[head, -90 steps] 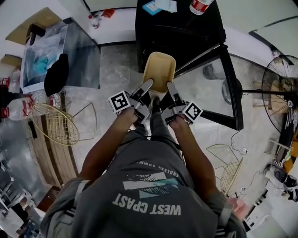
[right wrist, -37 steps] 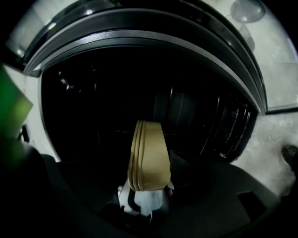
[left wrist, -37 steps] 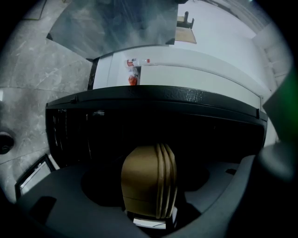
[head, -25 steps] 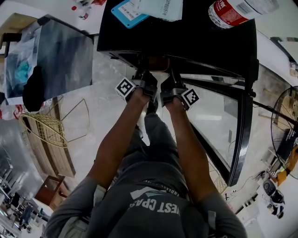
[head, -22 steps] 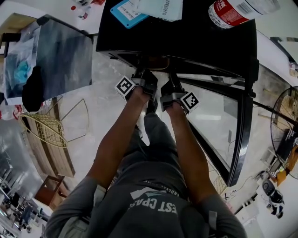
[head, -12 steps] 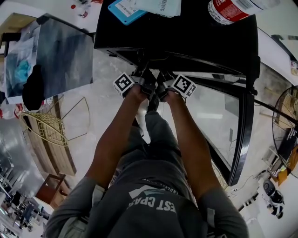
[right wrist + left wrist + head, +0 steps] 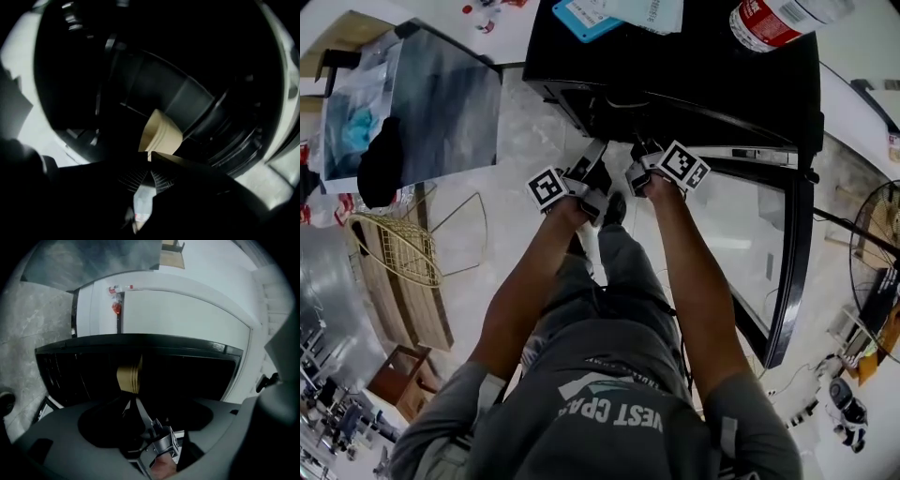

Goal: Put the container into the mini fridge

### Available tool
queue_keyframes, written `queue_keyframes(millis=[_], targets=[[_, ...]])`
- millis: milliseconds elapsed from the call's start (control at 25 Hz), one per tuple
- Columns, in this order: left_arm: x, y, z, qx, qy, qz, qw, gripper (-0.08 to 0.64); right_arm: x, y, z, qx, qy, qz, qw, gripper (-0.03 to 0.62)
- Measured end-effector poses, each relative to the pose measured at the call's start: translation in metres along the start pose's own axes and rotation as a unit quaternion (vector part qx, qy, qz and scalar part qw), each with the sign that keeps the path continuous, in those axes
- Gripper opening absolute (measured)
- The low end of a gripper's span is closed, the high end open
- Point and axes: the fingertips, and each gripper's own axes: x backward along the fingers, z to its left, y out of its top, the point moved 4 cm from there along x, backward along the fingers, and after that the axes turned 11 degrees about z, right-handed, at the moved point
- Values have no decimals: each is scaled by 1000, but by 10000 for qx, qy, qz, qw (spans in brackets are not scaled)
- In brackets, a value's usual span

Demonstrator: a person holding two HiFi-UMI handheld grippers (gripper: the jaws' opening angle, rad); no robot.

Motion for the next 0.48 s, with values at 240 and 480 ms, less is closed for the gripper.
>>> queue_keyframes(millis=[240,480], targets=[[25,-2,-47,-688,-46,206,9974,239,42,-16,39,959,-279,-83,9950,37],[51,-8,-94,-1341,-57,419,9901,99,79,-25,98,1966,-296,-98,9800,34]])
